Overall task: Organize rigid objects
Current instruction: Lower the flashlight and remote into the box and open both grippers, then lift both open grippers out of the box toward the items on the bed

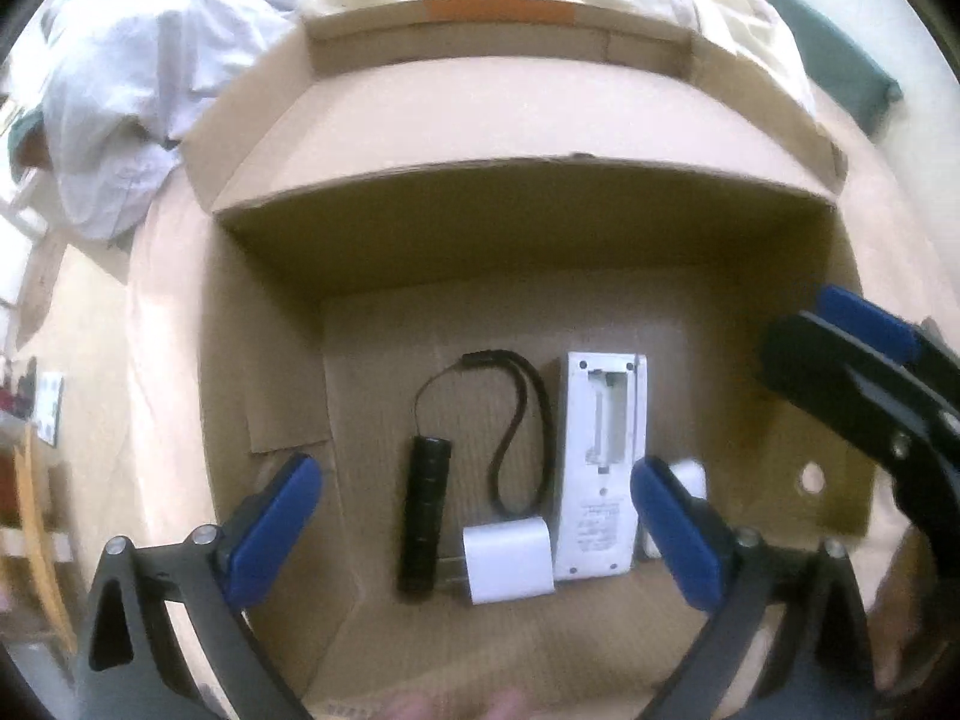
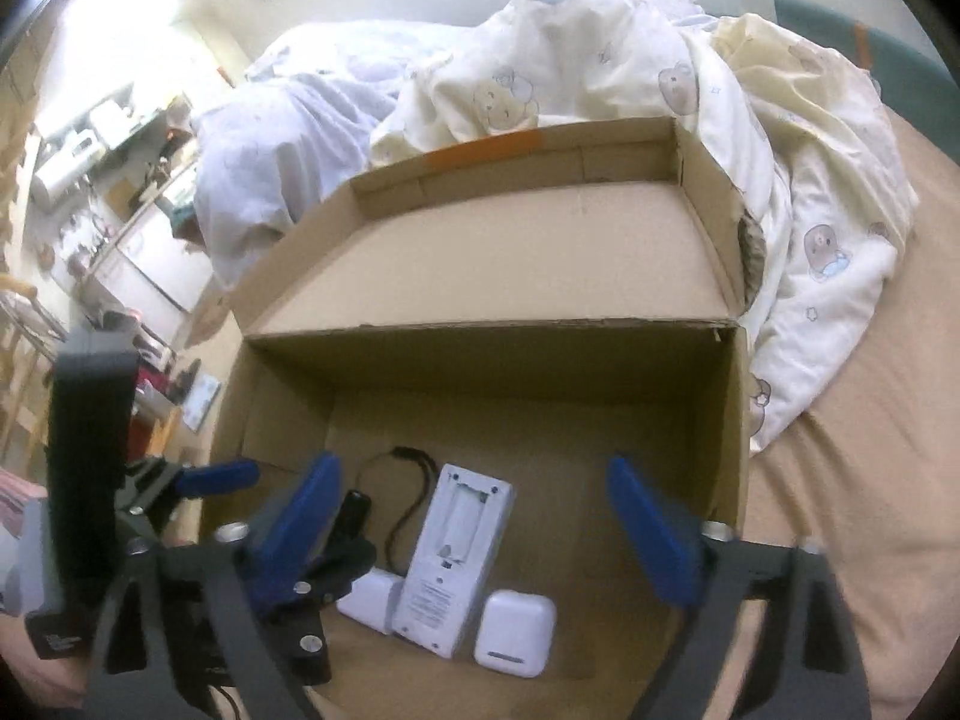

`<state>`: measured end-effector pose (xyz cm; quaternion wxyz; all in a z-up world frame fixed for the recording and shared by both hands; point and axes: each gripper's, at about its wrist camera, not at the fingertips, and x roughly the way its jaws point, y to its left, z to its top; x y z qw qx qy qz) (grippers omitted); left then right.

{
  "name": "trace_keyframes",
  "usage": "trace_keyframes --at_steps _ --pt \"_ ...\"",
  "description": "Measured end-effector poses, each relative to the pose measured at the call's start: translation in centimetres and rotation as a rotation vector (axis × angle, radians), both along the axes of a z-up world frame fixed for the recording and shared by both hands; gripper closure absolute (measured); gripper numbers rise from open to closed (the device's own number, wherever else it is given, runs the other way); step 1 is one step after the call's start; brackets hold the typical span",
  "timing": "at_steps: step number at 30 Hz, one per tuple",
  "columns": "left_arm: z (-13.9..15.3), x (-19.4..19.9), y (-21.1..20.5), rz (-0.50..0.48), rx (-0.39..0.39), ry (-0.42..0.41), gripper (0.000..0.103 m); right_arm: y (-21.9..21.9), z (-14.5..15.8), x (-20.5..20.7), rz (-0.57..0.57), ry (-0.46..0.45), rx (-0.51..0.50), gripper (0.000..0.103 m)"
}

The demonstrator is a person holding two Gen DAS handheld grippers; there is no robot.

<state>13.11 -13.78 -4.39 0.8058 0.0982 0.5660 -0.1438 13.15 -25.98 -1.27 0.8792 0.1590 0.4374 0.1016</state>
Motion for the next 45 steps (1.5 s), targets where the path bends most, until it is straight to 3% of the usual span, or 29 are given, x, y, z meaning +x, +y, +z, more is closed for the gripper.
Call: trace_keyframes --at_steps 10,13,21,26,33,38,45 --pt "1.7 -1.2 0.8 -0.002 0.016 -0.054 0.0 -0.7 0.8 -0.8 -0.036 -0.039 -0.001 0.0" --pt "1.9 -2.0 1.3 0.003 -0.023 -0.051 0.0 -0.8 1.1 -1.1 -0.038 -0.064 0.004 0.0" --pt "2.8 -3.5 3.0 0.034 -0.017 -0.073 0.0 -1.2 1.5 -2.7 -0.058 -0.052 0.014 0.0" --pt "3.6 -5.3 4.6 0.051 -0.001 -0.098 0.0 -1.6 1.9 -4.5 -0.092 -0.043 0.011 0.0" --pt "4.3 -8.7 6.5 0.036 -0.011 -0.106 0.0 -0.5 2.3 -7.2 -0.055 -0.056 -0.028 0.0" --pt "3.9 -10.3 7.7 0.064 0.054 -0.099 0.0 0.6 2.3 -9.2 -0.033 -0.051 -0.048 0.0" --pt "3.0 -12.4 8.8 0.086 0.044 -0.067 0.0 1.2 1.7 -12.4 -0.022 -0.014 -0.078 0.0"
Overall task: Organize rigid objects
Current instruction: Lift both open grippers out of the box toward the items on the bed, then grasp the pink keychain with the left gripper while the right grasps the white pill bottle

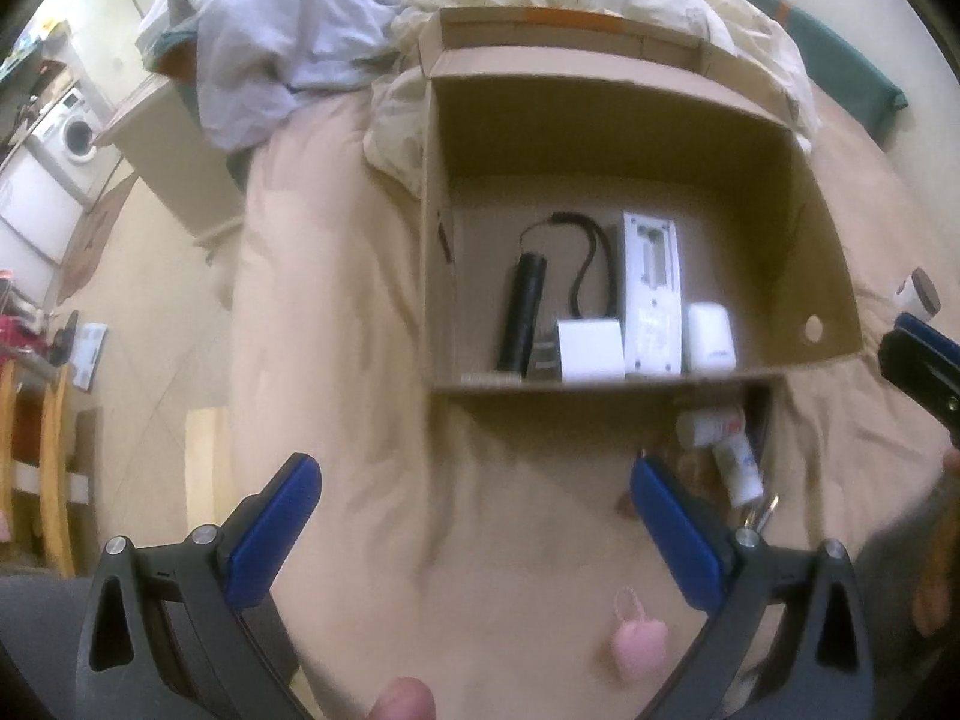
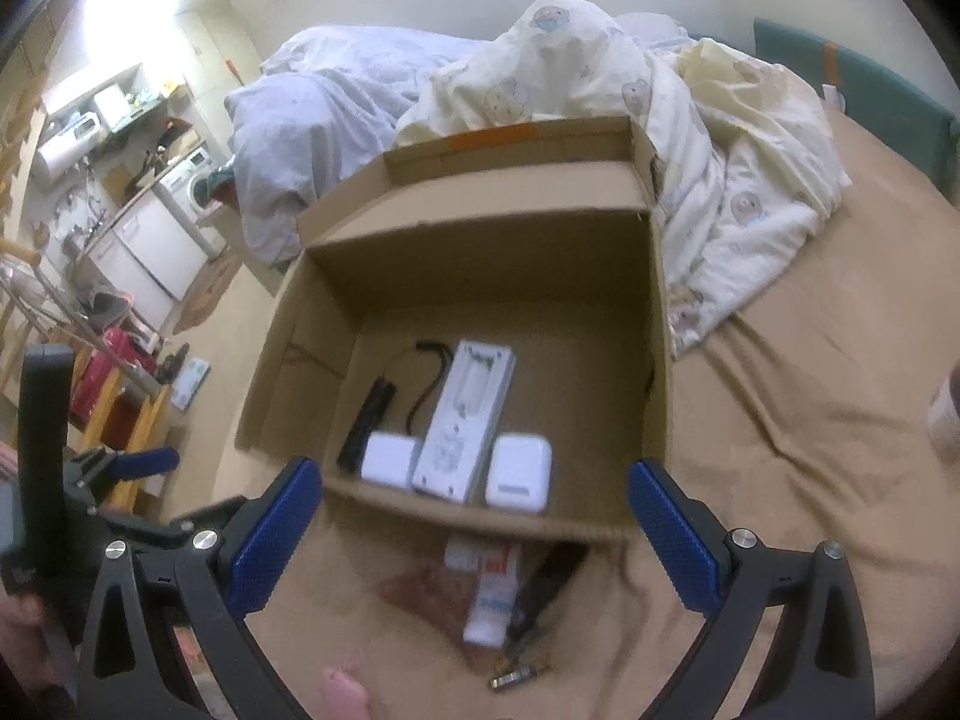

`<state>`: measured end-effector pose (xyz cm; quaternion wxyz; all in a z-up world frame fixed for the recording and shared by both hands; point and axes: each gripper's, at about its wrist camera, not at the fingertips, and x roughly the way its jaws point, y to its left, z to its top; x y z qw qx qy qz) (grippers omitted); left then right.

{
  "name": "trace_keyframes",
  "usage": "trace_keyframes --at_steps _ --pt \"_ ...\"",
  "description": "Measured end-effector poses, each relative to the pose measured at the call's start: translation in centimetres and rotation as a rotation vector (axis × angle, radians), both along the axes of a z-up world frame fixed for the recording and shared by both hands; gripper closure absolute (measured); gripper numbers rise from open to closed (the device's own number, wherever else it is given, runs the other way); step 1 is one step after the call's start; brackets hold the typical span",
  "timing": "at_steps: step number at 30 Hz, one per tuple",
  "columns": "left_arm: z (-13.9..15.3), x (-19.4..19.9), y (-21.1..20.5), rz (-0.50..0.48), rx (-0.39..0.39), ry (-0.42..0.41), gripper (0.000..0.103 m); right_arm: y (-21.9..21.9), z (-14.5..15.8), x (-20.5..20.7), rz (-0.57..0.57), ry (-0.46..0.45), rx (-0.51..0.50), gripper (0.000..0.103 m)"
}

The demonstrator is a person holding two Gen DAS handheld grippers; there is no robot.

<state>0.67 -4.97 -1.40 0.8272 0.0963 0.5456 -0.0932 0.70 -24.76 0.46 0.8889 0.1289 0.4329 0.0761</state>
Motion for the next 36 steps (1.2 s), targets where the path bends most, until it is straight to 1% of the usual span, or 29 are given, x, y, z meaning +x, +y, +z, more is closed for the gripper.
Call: trace_keyframes --at_steps 3,6,9,11,12,14,17,19,21,22,24,26,27,29,31,33,34,35,36 --pt "-0.6 -1.3 0.2 0.001 0.005 -0.001 0.0 -0.3 -0.5 -1.3 -0.024 0.024 0.007 0.0" --pt "-1.7 -2.1 0.2 -0.001 0.005 0.037 0.0 -0.7 -1.2 -2.2 -0.064 0.054 0.004 0.0" --pt "-3.3 -3.2 -0.2 -0.01 -0.003 0.097 0.0 -1.1 -2.0 -2.5 -0.099 0.086 0.021 0.0" --pt "-4.7 -4.3 -0.6 -0.018 -0.012 0.168 0.0 -1.3 -2.3 -2.4 -0.117 0.097 0.014 0.0" --pt "-5.1 -4.7 -0.8 -0.018 -0.021 0.19 0.0 -1.4 -2.4 -2.2 -0.123 0.103 0.007 0.0" --pt "-6.1 -5.9 -1.0 0.02 -0.059 0.239 0.001 -1.5 -2.9 -1.9 -0.132 0.125 0.001 0.0" --pt "-6.9 -7.3 -1.6 0.046 -0.095 0.28 0.001 -1.6 -3.6 -1.4 -0.14 0.156 0.008 0.0" --pt "-7.6 -8.2 -2.4 0.045 -0.097 0.309 0.001 -1.7 -3.7 -1.3 -0.139 0.162 0.02 0.0" --pt "-8.5 -9.1 -3.5 0.033 -0.075 0.335 0.001 -1.7 -3.7 -1.2 -0.139 0.163 0.025 0.0" --pt "-9.0 -9.5 -4.0 0.026 -0.061 0.34 0.001 -1.8 -3.8 -1.2 -0.139 0.166 0.027 0.0" --pt "-9.7 -9.8 -4.7 0.005 -0.069 0.357 0.001 -1.9 -3.9 -1.2 -0.144 0.174 0.039 0.0" --pt "-10.1 -10.1 -5.2 -0.008 -0.048 0.356 0.002 -2.2 -4.1 -1.2 -0.149 0.185 0.061 0.0" --pt "-10.2 -10.3 -5.4 -0.013 -0.047 0.347 0.006 -2.3 -4.2 -1.1 -0.152 0.19 0.069 0.0" --pt "-10.3 -10.4 -5.5 -0.01 -0.037 0.337 0.037 -2.4 -4.4 -1.1 -0.157 0.198 0.074 0.0" --pt "-10.6 -10.3 -5.3 0.003 -0.044 0.352 0.041 -2.4 -4.5 -1.0 -0.155 0.203 0.078 0.0" --pt "-10.5 -10.4 -5.1 0.009 -0.053 0.351 0.048 -2.3 -4.6 -0.9 -0.151 0.207 0.082 0.0" --pt "-10.5 -10.4 -5.1 0.007 -0.054 0.348 0.056 -2.3 -4.6 -0.8 -0.148 0.208 0.082 0.0" --pt "-10.4 -10.4 -5.1 0.002 -0.062 0.353 0.067 -2.2 -4.6 -0.8 -0.145 0.209 0.082 0.0" --pt "-10.4 -10.3 -5.0 -0.003 -0.076 0.361 0.07 -2.1 -4.6 -0.7 -0.142 0.21 0.082 0.0"
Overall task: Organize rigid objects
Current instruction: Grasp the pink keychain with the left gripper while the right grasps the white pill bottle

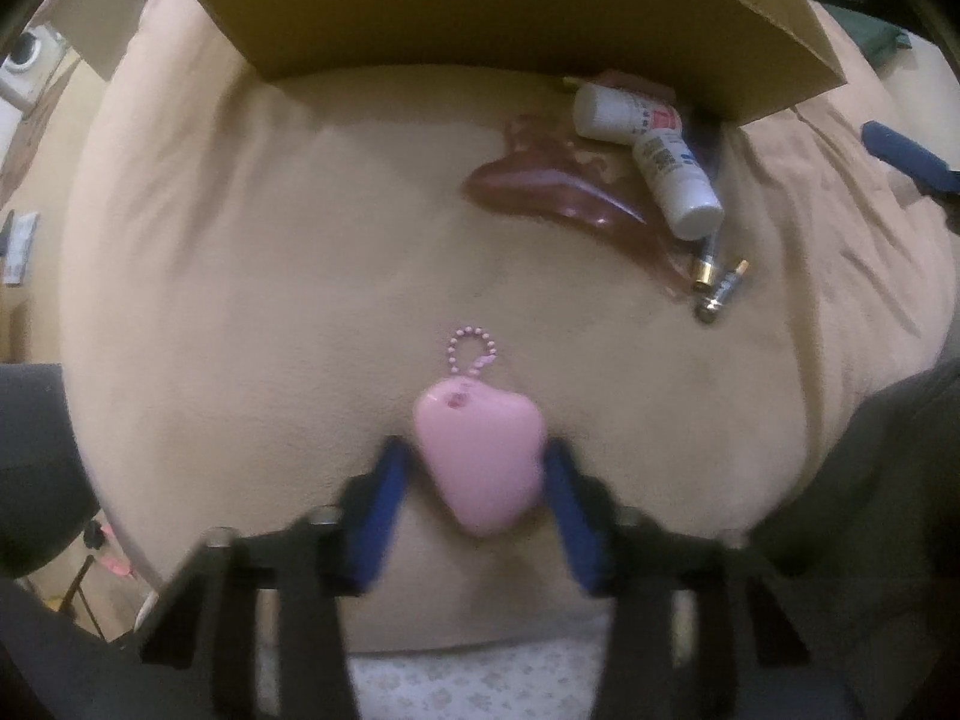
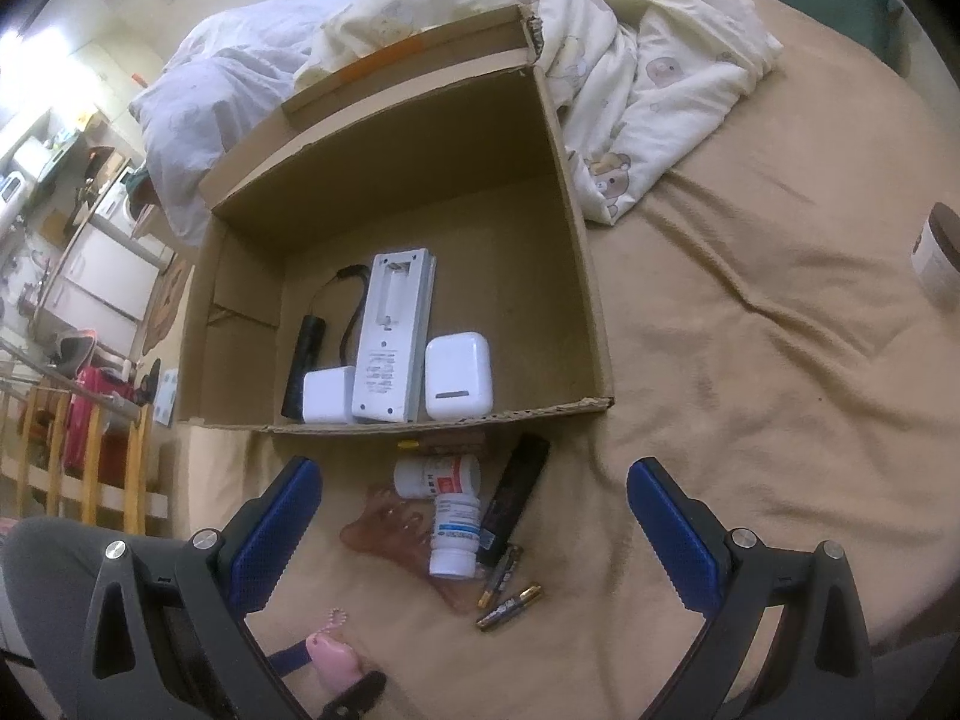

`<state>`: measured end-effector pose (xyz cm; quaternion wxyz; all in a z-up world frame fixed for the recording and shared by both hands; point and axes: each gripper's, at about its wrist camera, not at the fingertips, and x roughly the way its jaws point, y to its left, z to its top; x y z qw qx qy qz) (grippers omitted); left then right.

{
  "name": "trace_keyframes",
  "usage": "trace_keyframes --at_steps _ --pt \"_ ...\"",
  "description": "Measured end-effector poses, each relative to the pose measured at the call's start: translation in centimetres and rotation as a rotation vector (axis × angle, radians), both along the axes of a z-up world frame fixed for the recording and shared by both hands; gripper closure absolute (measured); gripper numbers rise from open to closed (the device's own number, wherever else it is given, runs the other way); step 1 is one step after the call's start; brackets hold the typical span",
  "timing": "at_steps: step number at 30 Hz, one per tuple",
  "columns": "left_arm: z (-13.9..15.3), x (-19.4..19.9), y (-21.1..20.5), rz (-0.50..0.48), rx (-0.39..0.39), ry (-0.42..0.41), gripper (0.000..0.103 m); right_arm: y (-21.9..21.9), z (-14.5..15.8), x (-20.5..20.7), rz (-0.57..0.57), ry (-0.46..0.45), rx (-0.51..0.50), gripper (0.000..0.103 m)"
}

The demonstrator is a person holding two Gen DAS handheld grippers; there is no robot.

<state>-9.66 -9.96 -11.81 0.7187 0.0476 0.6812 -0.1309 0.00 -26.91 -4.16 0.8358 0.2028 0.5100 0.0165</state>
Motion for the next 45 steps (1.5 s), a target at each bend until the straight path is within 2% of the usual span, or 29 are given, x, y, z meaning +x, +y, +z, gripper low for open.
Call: trace_keyframes --at_steps 4,10,11,12,15,17,19,21,23,25,29,31,32,33,34,45 --pt "0.7 1.1 0.9 0.001 -0.042 0.015 0.072 0.2 -0.4 0.2 0.015 0.019 0.027 0.0" --pt "5.5 5.2 2.8 -0.006 -0.025 -0.116 0.073 -0.1 -2.5 0.5 0.031 0.108 0.175 0.0" --pt "6.0 5.7 3.1 -0.009 -0.012 -0.133 0.073 0.0 -2.9 0.6 0.035 0.124 0.193 0.003" --pt "6.5 6.2 3.5 -0.011 0.013 -0.152 0.073 0.1 -3.2 0.7 0.04 0.137 0.21 0.022" --pt "7.8 7.8 5.1 -0.005 0.038 -0.178 0.073 0.6 -4.6 1.1 0.06 0.194 0.256 0.052" --pt "8.2 8.8 5.5 -0.003 0.045 -0.176 0.073 1.0 -5.1 1.2 0.075 0.217 0.243 0.059" --pt "8.2 9.3 5.9 -0.009 0.018 -0.17 0.073 1.6 -5.3 1.4 0.094 0.225 0.217 0.061" --pt "8.2 9.8 6.4 -0.011 0.037 -0.196 0.073 2.2 -5.5 1.4 0.112 0.234 0.184 0.064" --pt "8.1 10.0 6.0 -0.021 0.008 -0.202 0.073 2.8 -5.8 1.4 0.127 0.247 0.149 0.065" --pt "7.9 10.2 5.6 -0.027 0.019 -0.229 0.073 3.4 -6.0 1.5 0.143 0.256 0.113 0.065" --pt "7.6 10.5 5.6 0.009 -0.024 -0.199 0.073 4.5 -6.8 1.8 0.174 0.28 0.043 0.065" --pt "7.5 10.4 5.4 0.002 -0.003 -0.21 0.073 5.0 -7.2 1.9 0.19 0.292 0.003 0.066" --pt "7.5 10.4 5.4 0.001 -0.001 -0.214 0.073 5.0 -7.4 2.0 0.197 0.293 -0.014 0.066" --pt "7.5 10.4 5.3 0.001 -0.002 -0.214 0.073 5.2 -7.5 2.0 0.203 0.293 -0.029 0.074" --pt "7.4 10.4 5.3 0.004 0.0 -0.214 0.073 5.4 -7.6 2.0 0.21 0.293 -0.041 0.074" --pt "7.3 10.7 6.5 0.043 -0.016 -0.221 0.073 6.1 -7.0 1.0 0.23 0.269 -0.052 0.074"
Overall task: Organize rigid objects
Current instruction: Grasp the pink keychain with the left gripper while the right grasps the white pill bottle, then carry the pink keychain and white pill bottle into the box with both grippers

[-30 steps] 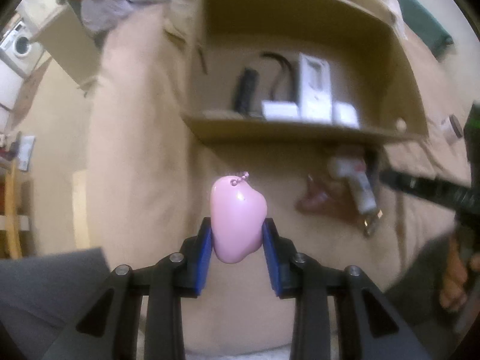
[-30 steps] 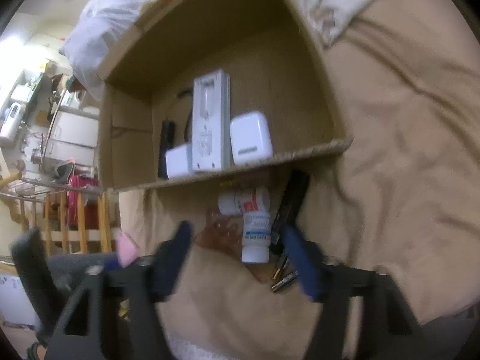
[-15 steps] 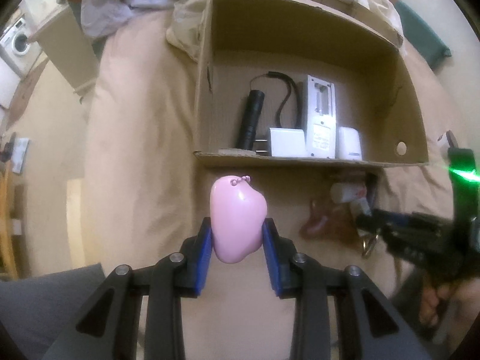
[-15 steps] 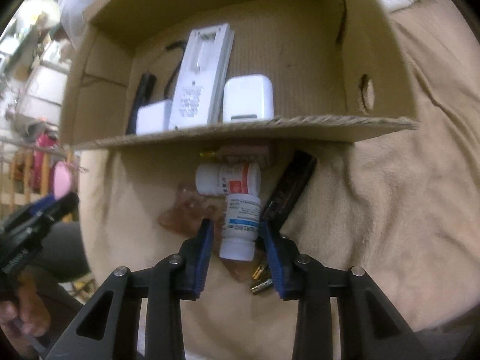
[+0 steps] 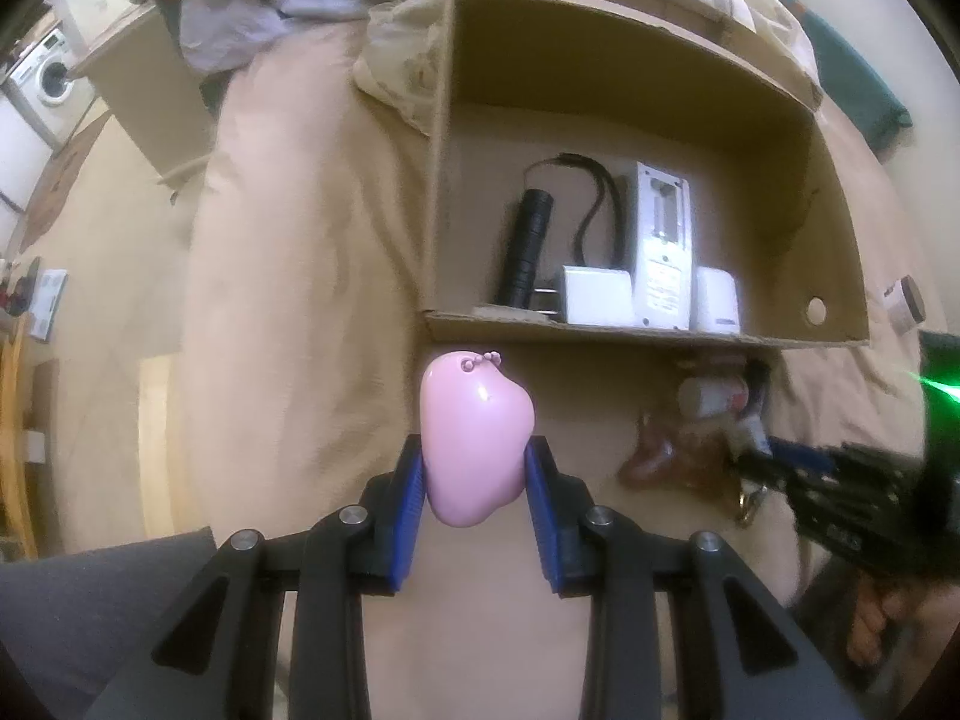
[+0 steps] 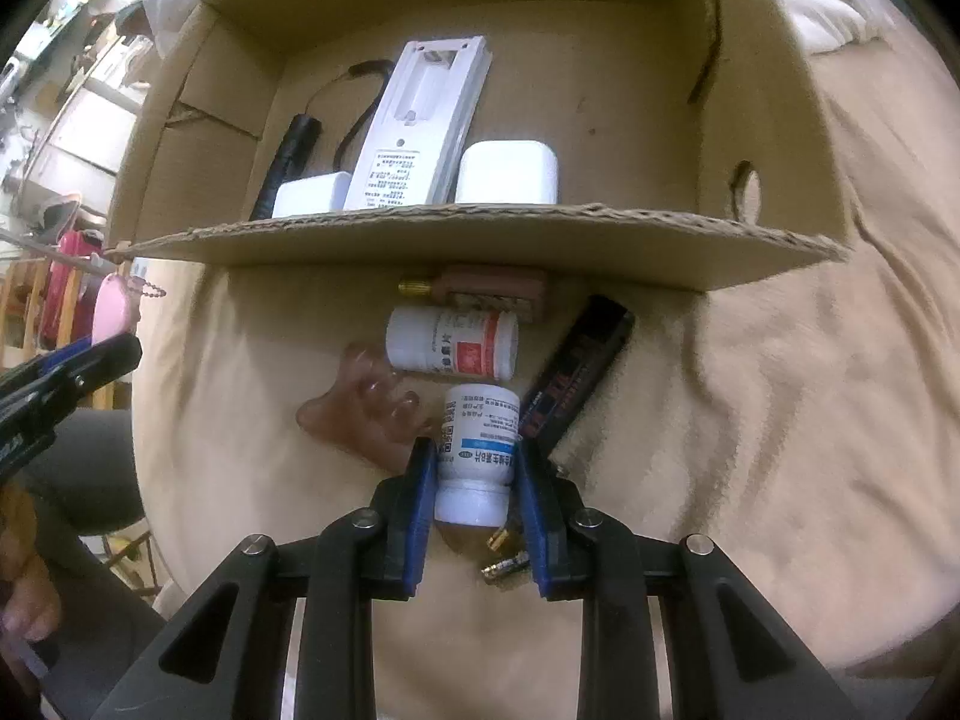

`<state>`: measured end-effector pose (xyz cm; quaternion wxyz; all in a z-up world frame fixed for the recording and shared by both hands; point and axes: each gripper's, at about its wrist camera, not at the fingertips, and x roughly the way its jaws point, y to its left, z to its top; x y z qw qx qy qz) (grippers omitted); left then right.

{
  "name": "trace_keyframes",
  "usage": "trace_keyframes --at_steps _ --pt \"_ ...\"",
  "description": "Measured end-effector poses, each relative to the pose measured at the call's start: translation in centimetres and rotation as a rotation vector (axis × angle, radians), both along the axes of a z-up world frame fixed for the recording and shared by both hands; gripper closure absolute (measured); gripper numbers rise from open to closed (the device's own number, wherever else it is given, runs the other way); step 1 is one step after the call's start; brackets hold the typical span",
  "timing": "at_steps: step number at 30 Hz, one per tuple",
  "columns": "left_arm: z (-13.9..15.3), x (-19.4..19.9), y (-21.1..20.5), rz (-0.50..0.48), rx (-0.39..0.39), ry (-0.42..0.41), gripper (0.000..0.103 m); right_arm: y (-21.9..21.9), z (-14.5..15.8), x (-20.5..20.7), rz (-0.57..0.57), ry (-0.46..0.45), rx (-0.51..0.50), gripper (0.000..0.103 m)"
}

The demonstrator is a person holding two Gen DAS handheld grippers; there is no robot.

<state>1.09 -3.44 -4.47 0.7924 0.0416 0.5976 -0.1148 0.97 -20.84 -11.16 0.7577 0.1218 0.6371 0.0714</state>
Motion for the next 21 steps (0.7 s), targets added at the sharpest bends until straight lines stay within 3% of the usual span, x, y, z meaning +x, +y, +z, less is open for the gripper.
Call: trace_keyframes --at_steps 16,21 --pt "1.3 -0.7 0.4 -0.01 -0.01 -0.045 0.073 -1.7 4.4 -2.3 -0.028 -0.092 0.075 0.075" --pt "3.0 -0.5 0.4 -0.01 -0.037 -0.066 0.073 -2.7 6.6 -2.7 -0.035 -0.154 0.116 0.075"
